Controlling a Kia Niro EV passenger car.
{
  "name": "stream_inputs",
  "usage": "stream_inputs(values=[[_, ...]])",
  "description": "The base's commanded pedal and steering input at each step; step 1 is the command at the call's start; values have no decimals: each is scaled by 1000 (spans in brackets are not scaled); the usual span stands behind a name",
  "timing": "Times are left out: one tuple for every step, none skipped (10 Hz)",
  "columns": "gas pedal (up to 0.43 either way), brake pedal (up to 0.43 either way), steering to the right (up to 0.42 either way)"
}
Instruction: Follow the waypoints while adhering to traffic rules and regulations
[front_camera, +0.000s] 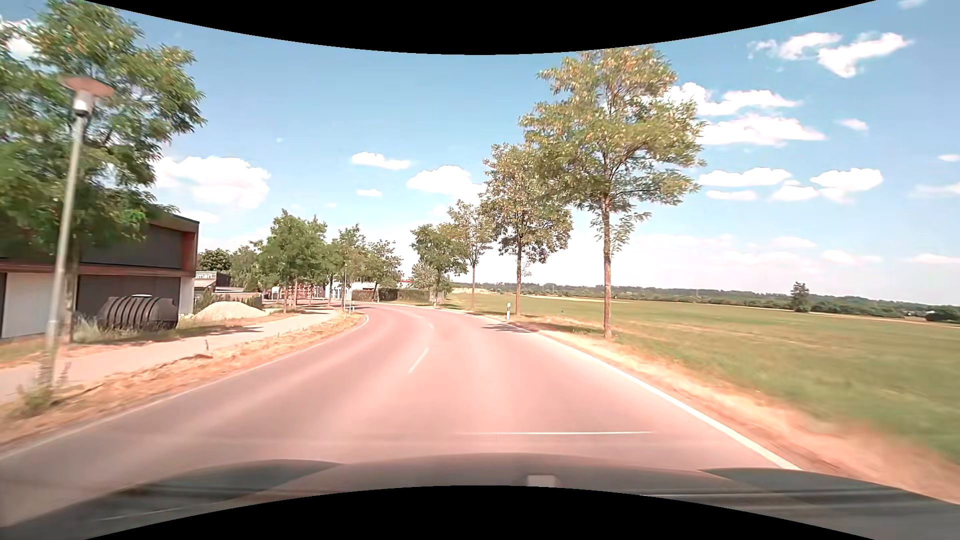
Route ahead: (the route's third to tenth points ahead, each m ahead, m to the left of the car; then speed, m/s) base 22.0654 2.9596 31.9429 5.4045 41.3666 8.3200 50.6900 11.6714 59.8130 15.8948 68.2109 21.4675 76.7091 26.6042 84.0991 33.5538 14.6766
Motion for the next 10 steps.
stream_inputs(values=[[130,0,-33],[130,0,-33],[130,0,-33],[130,0,-33],[130,0,-34],[130,0,-35],[130,0,-36],[130,0,-38],[130,0,-39],[130,0,-40]])
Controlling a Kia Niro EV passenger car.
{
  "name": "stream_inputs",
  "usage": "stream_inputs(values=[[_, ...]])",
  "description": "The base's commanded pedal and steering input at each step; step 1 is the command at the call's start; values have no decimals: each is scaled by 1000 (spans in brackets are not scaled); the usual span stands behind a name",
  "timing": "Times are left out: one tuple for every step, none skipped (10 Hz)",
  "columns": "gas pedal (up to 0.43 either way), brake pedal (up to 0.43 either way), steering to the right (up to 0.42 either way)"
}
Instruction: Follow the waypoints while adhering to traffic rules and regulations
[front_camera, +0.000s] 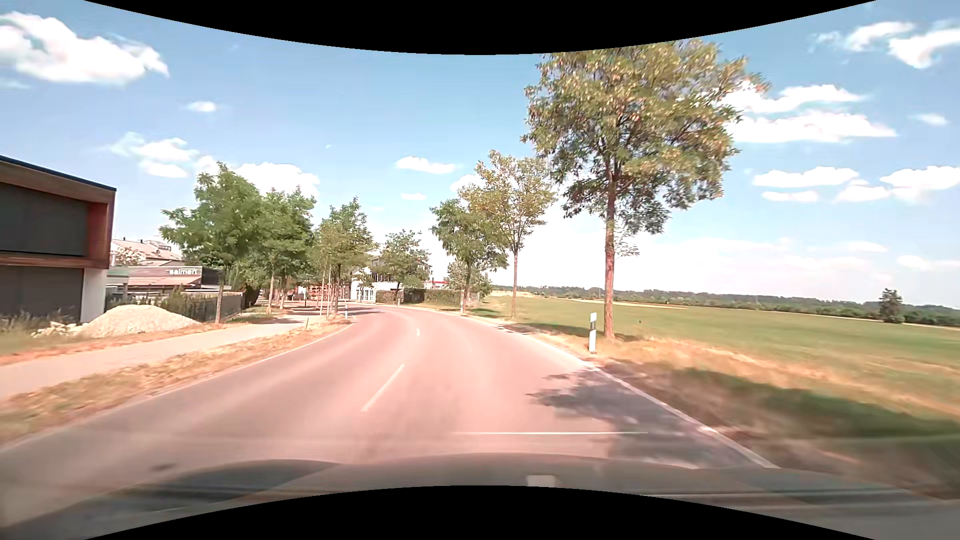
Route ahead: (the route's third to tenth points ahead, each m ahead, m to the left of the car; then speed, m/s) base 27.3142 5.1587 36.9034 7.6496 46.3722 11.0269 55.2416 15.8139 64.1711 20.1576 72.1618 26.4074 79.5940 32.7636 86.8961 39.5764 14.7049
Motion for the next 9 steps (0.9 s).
stream_inputs(values=[[130,0,-40],[130,0,-40],[130,0,-42],[130,0,-43],[138,0,-45],[138,0,-48],[138,0,-50],[138,0,-50],[138,0,-50]])
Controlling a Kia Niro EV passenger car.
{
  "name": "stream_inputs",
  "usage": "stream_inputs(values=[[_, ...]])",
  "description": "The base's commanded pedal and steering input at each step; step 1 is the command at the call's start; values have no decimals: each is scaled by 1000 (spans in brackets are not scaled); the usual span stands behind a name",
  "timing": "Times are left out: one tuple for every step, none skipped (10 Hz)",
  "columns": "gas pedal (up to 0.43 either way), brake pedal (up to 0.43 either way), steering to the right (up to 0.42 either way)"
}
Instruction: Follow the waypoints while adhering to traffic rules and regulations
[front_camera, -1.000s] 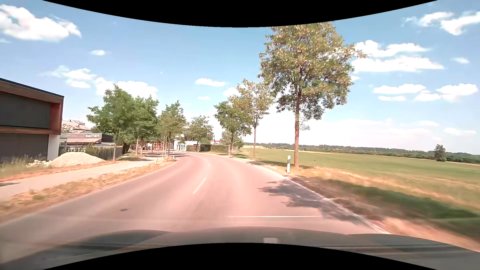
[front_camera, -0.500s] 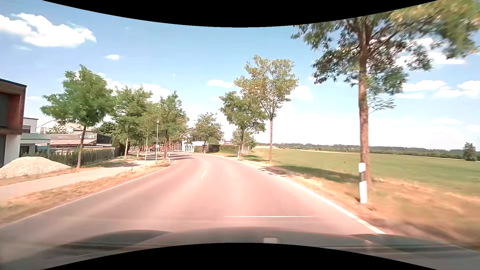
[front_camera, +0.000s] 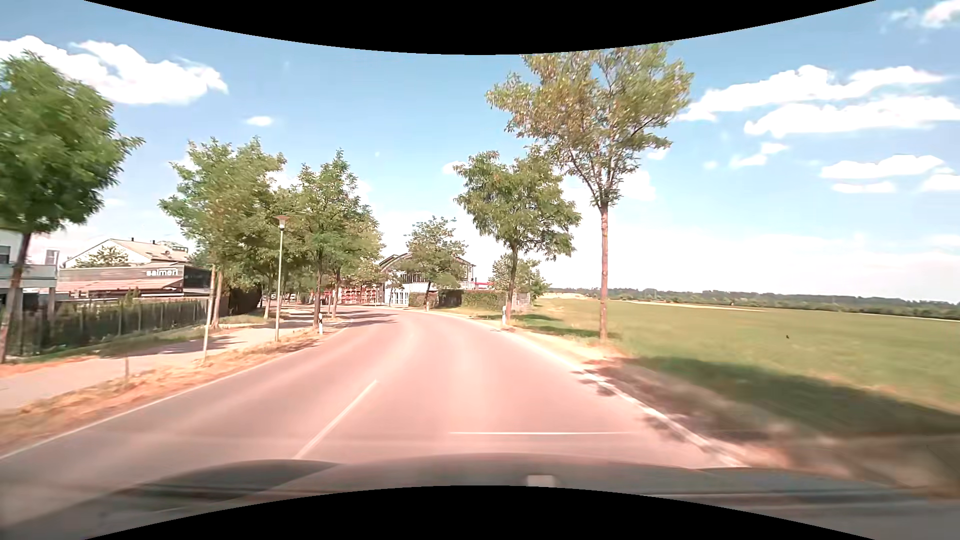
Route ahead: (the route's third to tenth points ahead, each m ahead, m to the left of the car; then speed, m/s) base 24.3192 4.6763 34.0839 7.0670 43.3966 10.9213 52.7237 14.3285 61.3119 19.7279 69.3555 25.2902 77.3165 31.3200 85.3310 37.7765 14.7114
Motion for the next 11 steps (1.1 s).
stream_inputs(values=[[138,0,-50],[138,0,-50],[138,0,-49],[138,0,-49],[138,0,-47],[138,0,-46],[138,0,-45],[138,0,-45],[138,0,-45],[138,0,-45],[138,0,-45]])
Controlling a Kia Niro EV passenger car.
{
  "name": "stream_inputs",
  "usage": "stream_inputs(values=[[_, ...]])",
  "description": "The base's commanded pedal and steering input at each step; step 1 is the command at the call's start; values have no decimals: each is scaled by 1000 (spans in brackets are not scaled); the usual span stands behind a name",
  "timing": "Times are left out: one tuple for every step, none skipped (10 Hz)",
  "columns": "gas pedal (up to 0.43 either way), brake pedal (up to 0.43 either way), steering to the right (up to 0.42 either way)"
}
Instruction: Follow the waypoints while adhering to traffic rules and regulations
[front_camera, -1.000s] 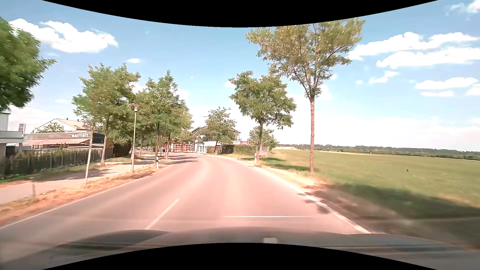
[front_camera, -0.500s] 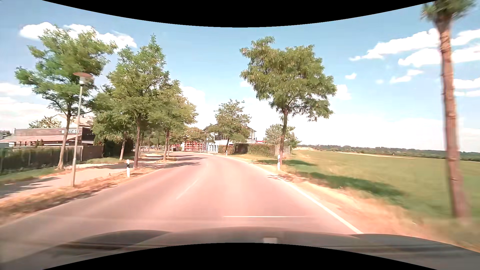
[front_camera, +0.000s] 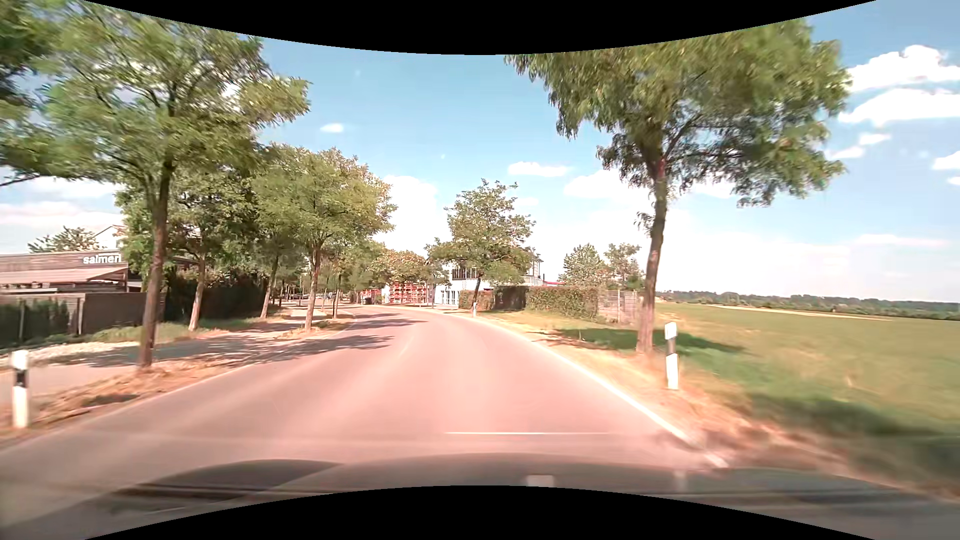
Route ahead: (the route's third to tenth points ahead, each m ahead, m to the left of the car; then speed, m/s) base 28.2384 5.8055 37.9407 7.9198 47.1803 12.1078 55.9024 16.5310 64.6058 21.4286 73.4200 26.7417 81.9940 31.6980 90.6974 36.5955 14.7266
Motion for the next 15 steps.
stream_inputs(values=[[138,0,-45],[138,0,-44],[138,0,-44],[138,0,-43],[138,0,-43],[138,0,-43],[138,0,-45],[138,0,-48],[138,0,-50],[138,0,-50],[138,0,-51],[138,0,-51],[138,0,-51],[138,0,-51],[138,0,-51]])
